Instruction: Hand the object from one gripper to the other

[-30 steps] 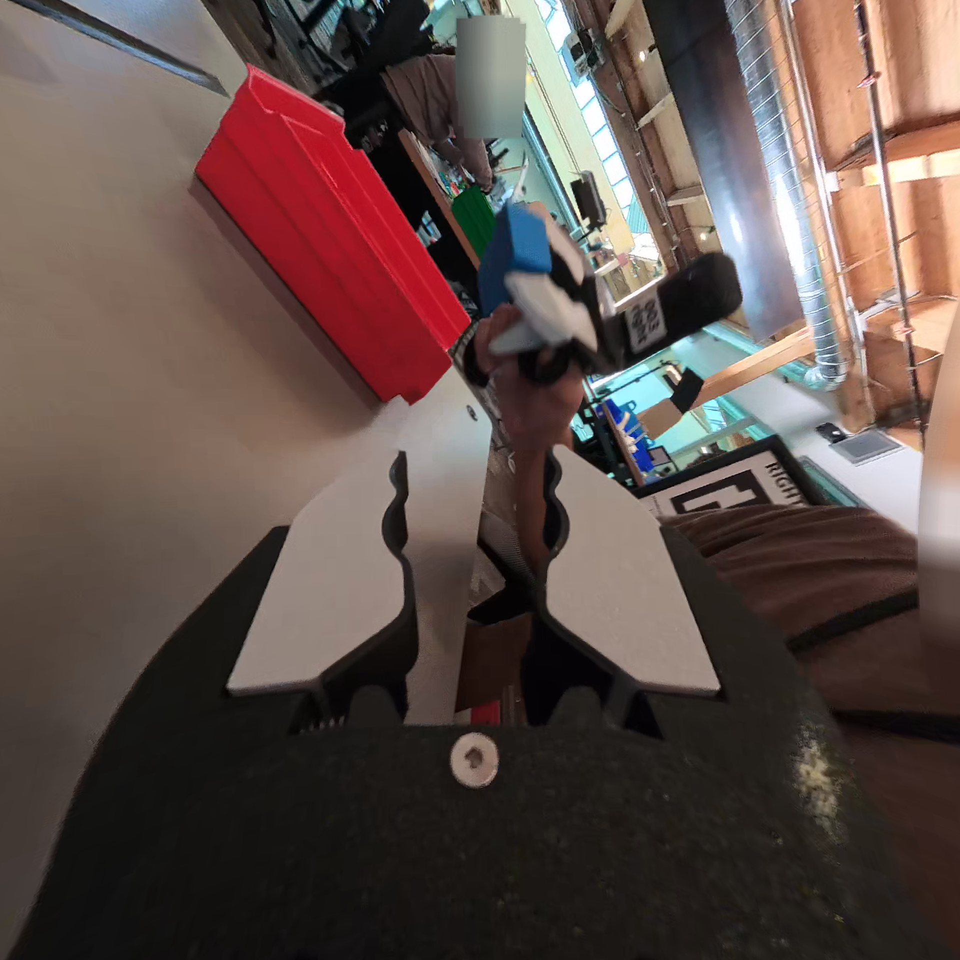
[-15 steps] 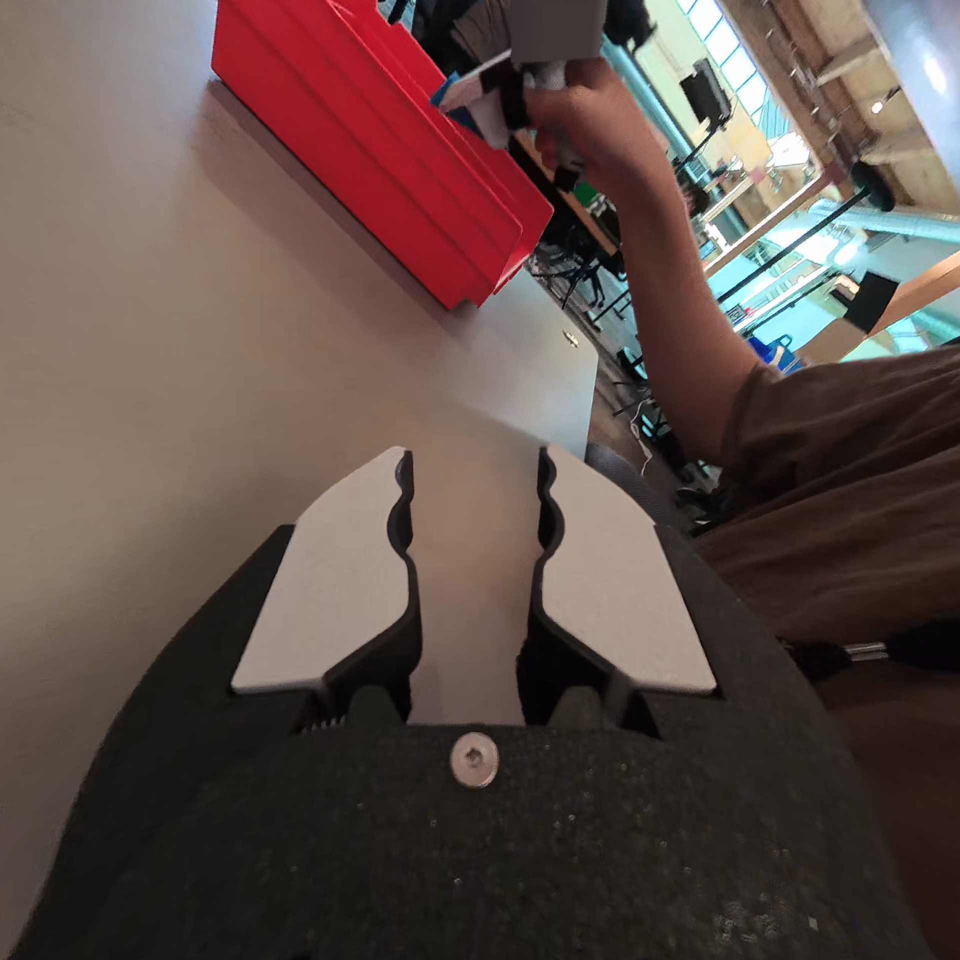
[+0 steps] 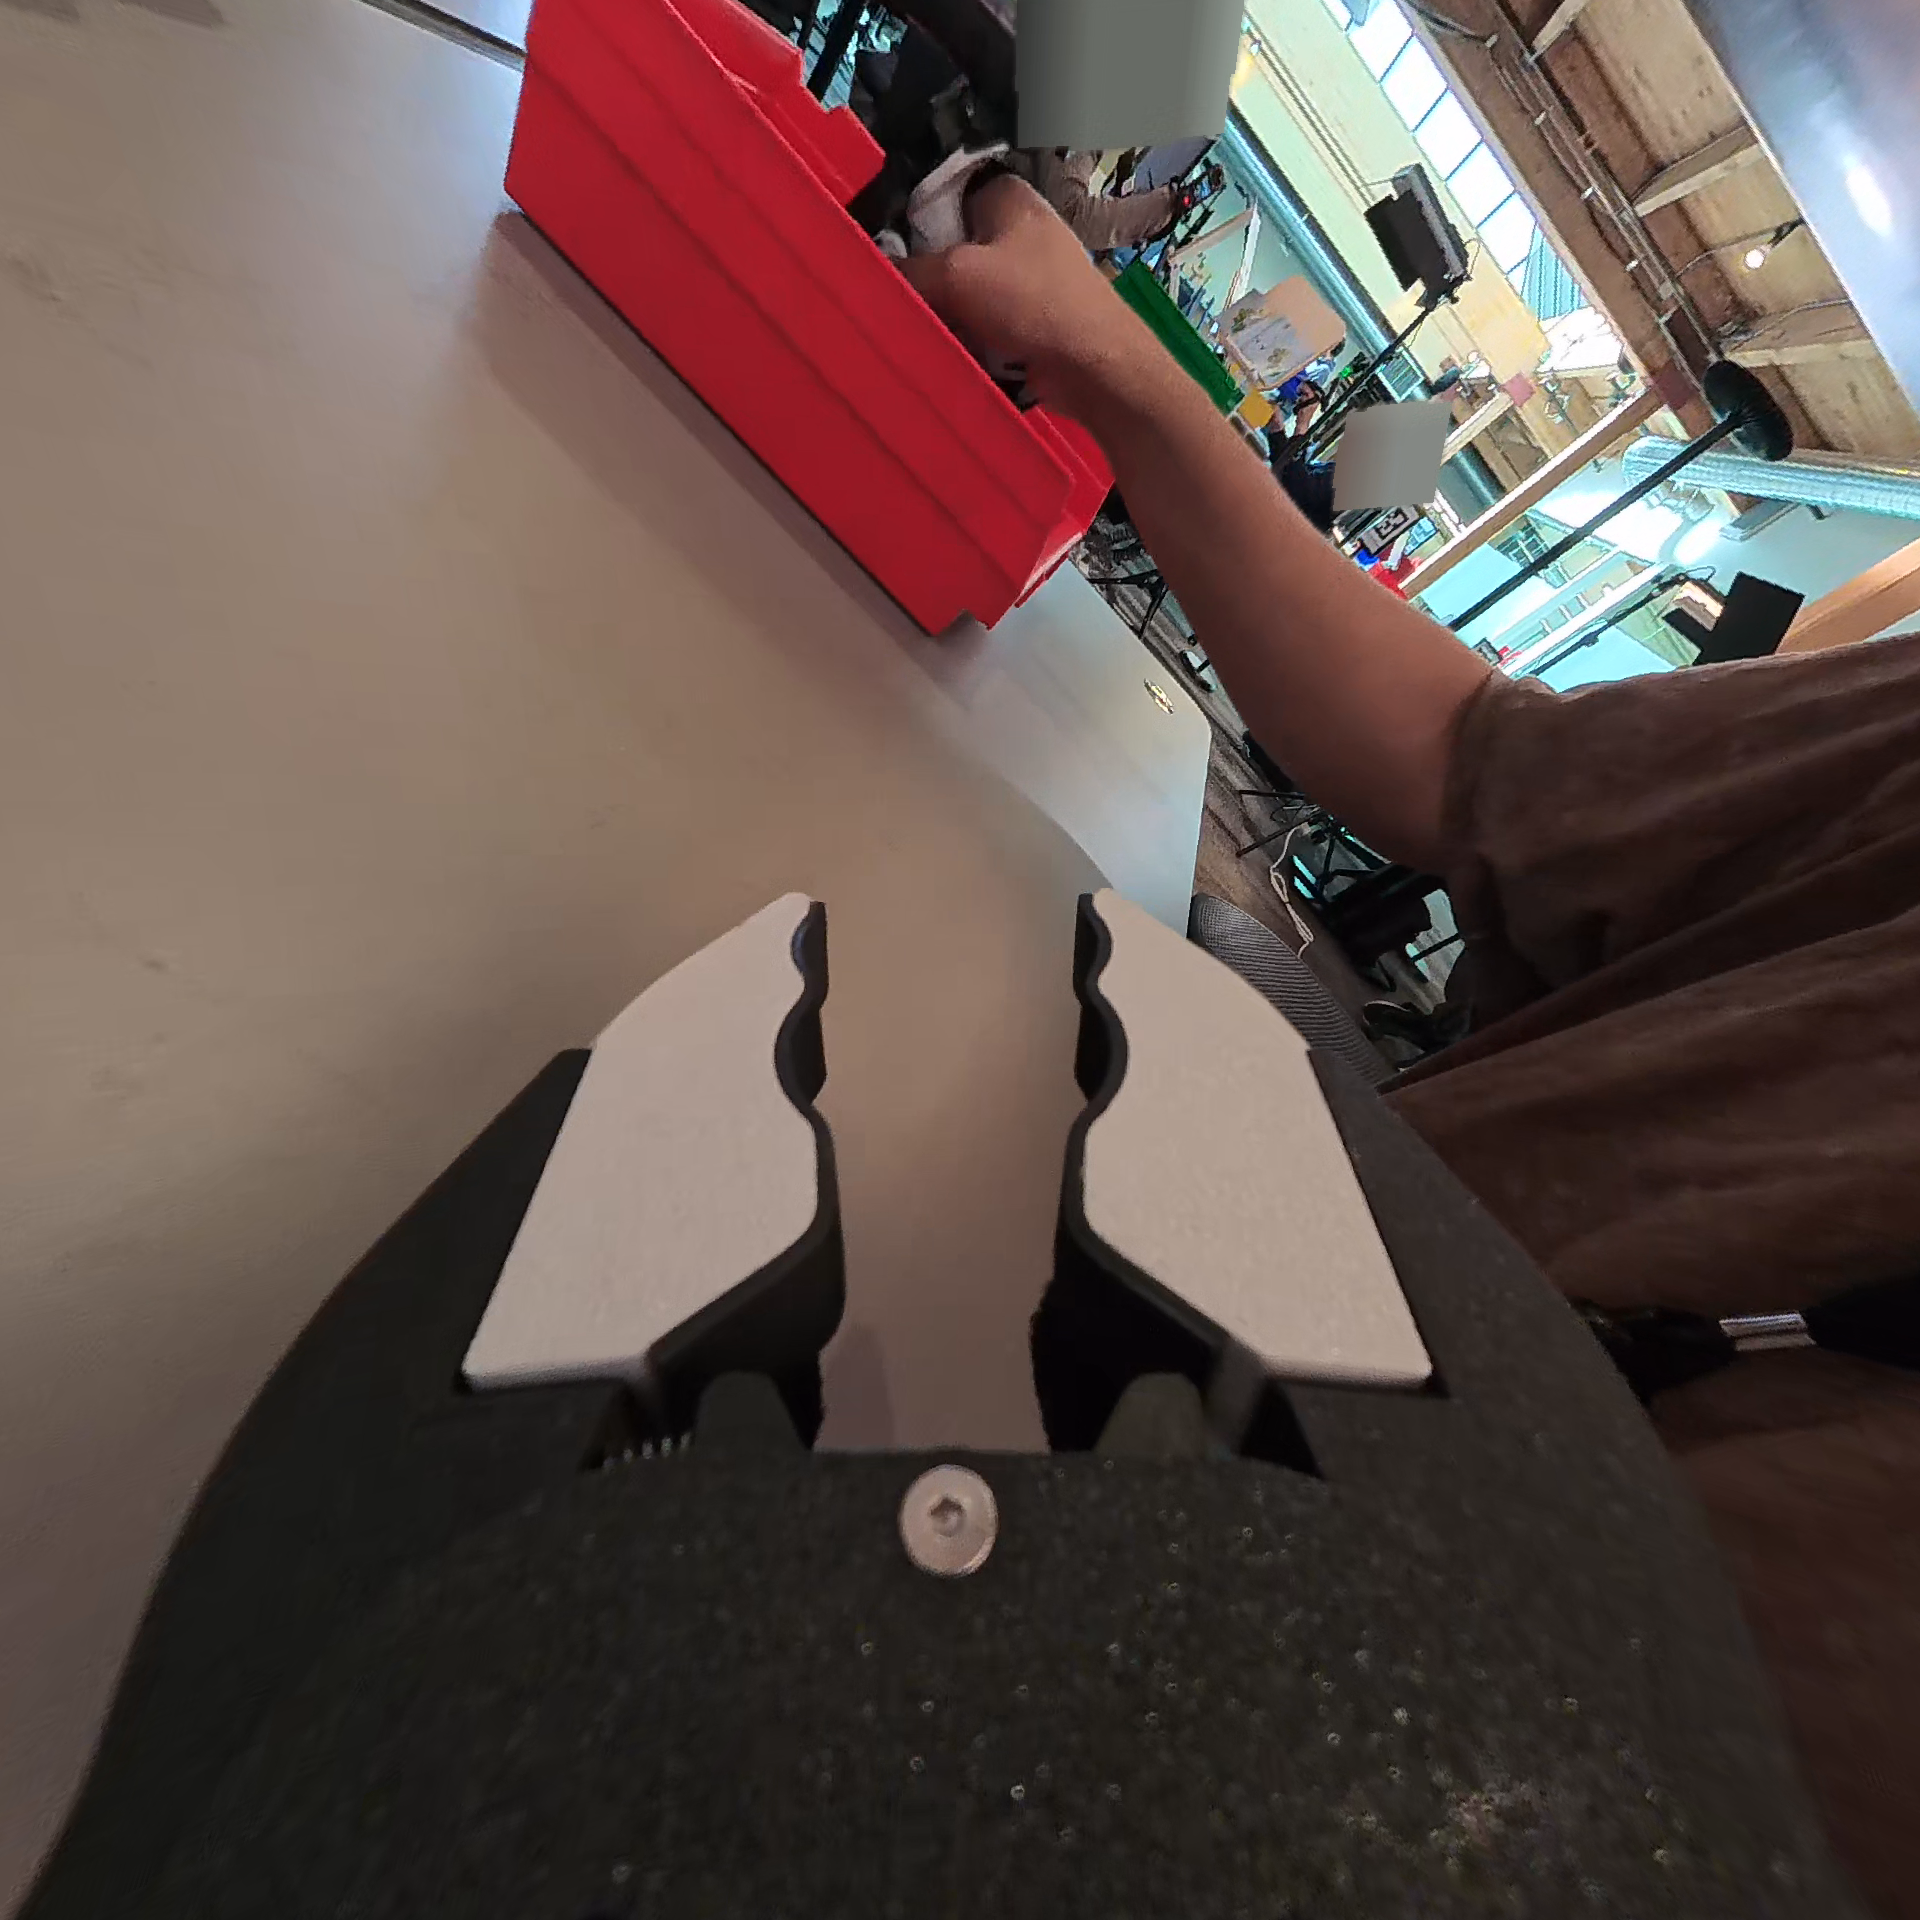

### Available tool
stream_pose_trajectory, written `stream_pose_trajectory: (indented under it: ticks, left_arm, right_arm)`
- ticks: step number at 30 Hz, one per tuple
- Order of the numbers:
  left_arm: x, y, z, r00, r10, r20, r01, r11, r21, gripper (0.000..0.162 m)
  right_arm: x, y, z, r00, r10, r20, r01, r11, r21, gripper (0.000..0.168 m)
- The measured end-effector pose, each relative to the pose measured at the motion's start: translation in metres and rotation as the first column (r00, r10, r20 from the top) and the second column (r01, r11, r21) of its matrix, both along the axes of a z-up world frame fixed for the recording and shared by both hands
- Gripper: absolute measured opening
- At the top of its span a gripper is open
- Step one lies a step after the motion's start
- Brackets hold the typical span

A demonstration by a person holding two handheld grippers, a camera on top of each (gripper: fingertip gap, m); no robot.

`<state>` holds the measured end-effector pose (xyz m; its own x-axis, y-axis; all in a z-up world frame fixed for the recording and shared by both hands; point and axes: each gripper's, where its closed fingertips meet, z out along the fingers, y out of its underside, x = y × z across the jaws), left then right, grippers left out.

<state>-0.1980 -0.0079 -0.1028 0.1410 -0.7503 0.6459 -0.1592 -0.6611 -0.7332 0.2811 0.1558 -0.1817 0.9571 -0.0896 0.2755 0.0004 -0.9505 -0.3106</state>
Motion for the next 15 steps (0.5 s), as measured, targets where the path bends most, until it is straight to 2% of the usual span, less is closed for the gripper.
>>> stream_pose_trajectory:
  ticks: [6,15]
  left_arm:
    - [0.001,-0.001,-0.002,1.0,-0.014,-0.002,0.014,1.0,-0.012,0.045]
    - [0.002,-0.003,0.0,1.0,-0.024,0.012,0.024,1.0,-0.019,0.045]
  right_arm:
    - [0.003,0.015,-0.005,0.998,0.03,0.061,-0.034,0.997,0.066,0.035]
    - [0.001,0.015,-0.009,0.996,-0.076,-0.047,0.079,0.995,0.061,0.035]
